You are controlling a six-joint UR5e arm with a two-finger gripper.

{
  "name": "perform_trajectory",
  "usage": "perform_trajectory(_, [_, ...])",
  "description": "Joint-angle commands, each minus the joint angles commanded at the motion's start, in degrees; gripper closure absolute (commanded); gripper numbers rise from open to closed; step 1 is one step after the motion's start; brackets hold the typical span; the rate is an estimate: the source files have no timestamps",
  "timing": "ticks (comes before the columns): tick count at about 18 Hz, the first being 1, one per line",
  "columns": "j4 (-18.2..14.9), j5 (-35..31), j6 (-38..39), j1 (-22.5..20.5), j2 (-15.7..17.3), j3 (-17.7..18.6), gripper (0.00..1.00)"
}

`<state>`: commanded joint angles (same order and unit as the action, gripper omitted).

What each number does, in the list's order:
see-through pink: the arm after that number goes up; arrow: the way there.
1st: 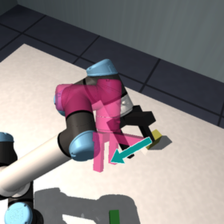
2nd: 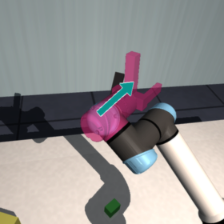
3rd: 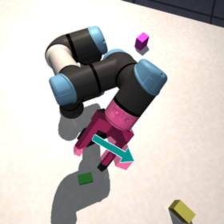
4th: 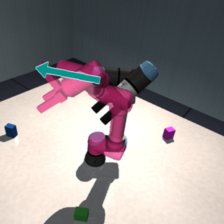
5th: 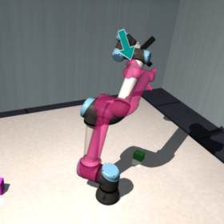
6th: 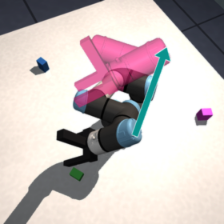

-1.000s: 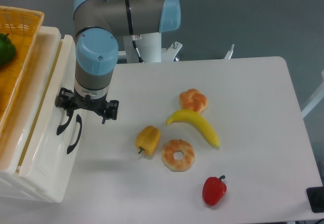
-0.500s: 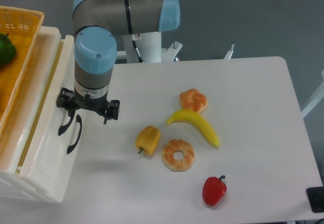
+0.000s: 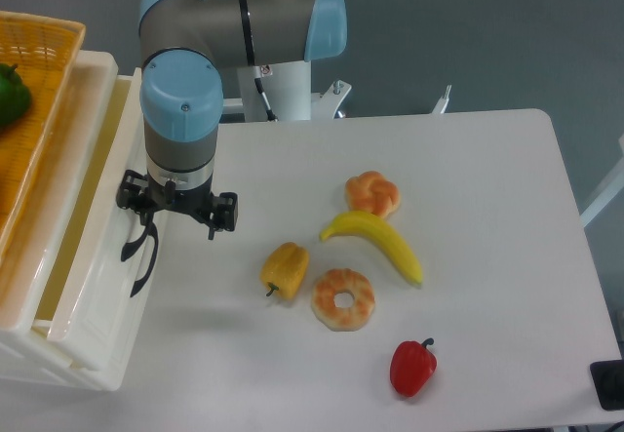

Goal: Slide open the top white drawer
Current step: 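Keep pulling the upper drawer out along its slide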

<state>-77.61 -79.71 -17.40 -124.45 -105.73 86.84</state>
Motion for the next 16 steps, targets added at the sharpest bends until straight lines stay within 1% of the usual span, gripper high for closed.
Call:
perform_trajectory(1, [0.61, -0.09, -0.09, -0.17, 0.00, 0.00, 0.00])
perform_trajectory(3, [0.79, -0.09, -0.35, -0.44, 0.00, -0.09, 0.00])
perform_trajectory(12, [0.71, -0.44, -2.19, -1.14, -0.09, -0.53, 0.00])
perform_trajectory(16, [0.71, -0.79, -2.46, -2.46, 0.00, -0.53, 0.00])
